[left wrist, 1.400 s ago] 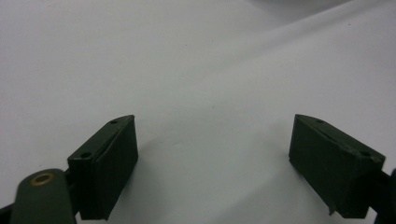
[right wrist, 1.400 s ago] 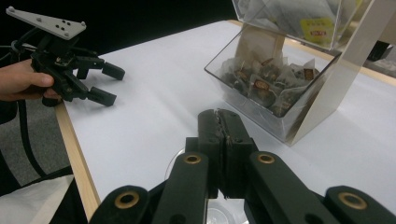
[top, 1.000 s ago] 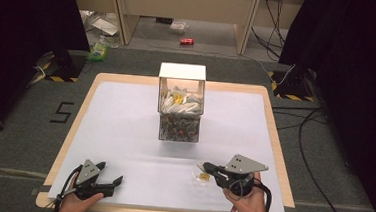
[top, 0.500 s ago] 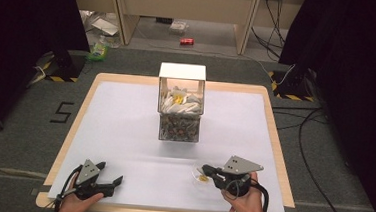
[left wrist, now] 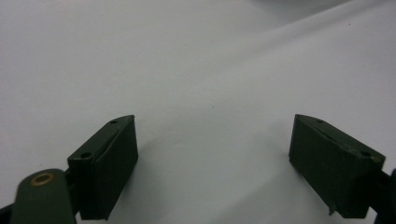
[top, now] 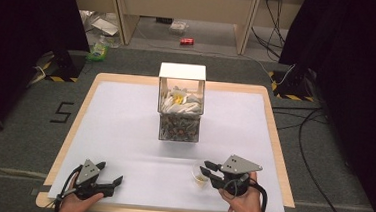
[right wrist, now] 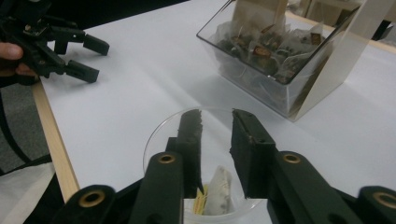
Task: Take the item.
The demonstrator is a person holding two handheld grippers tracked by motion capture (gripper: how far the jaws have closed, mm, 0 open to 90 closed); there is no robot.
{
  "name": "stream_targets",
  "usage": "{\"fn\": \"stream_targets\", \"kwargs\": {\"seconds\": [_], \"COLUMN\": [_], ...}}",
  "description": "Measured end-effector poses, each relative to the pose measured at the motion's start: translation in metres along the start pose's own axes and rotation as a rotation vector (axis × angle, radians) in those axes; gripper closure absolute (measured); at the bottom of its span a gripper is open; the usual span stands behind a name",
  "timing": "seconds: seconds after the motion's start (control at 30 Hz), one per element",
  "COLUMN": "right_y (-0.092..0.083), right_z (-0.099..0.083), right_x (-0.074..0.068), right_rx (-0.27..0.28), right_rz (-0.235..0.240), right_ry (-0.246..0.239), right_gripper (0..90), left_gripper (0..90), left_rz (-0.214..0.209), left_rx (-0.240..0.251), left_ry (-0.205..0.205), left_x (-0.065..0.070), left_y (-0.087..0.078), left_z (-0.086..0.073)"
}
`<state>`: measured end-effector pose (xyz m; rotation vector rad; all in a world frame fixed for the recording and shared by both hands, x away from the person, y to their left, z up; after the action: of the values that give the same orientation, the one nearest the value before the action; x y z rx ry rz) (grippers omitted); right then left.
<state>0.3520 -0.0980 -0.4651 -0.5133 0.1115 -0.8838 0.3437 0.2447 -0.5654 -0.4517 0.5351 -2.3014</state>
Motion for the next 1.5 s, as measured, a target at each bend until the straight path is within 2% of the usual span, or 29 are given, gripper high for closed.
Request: {"fn": "stream_targets", "kwargs": {"seconds": [0.2,0.8,1.13,1.17,1.3,1.33,1.5], "right_y": [-0.002,-0.004,-0.002,-0.002,-0.001,-0.001,0.001], "right_z": [0.003,0.007,0.004,0.003,-0.002,-0.005,-0.012], "right_x": [0.006,0.019,0.036,0.043,0.052,0.058,0.068], "right_rx": [0.020,0.033,0.039,0.036,0.029,0.026,0.013], "right_rz": [-0.020,-0.051,-0.097,-0.118,-0.144,-0.162,-0.185], "right_ry": [0.026,0.051,0.083,0.095,0.121,0.135,0.159], "right_gripper": [64.4,62.3,60.5,57.3,54.6,52.0,48.8], "left_gripper": [14.8,14.8,14.8,14.8,14.8,14.8,14.8], "left_rz": [0.000,0.000,0.000,0.001,0.000,0.000,0.000], "left_rx": [0.000,0.000,-0.001,0.000,-0.001,-0.001,-0.001], "left_ry": [0.000,0.001,0.000,0.001,0.000,0.000,0.000], "left_x": [0.000,0.000,0.000,0.000,0.000,0.000,0.000], "left_y": [0.000,0.000,0.000,0.000,0.000,0.000,0.000], "left_z": [0.000,0.000,0.000,0.000,0.000,0.000,0.000]}}
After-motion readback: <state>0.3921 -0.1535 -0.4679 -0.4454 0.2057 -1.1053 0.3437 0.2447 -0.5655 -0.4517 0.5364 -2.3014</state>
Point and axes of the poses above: each handheld gripper's, and its own axes: y roughly forward along the jaws, z roughly out of its top, x roughly to its right, the point moved 8 cm from there along y, roughly forward along the jaws, and after that the axes turned 15 degrees about -z, right-handed, at the moved point
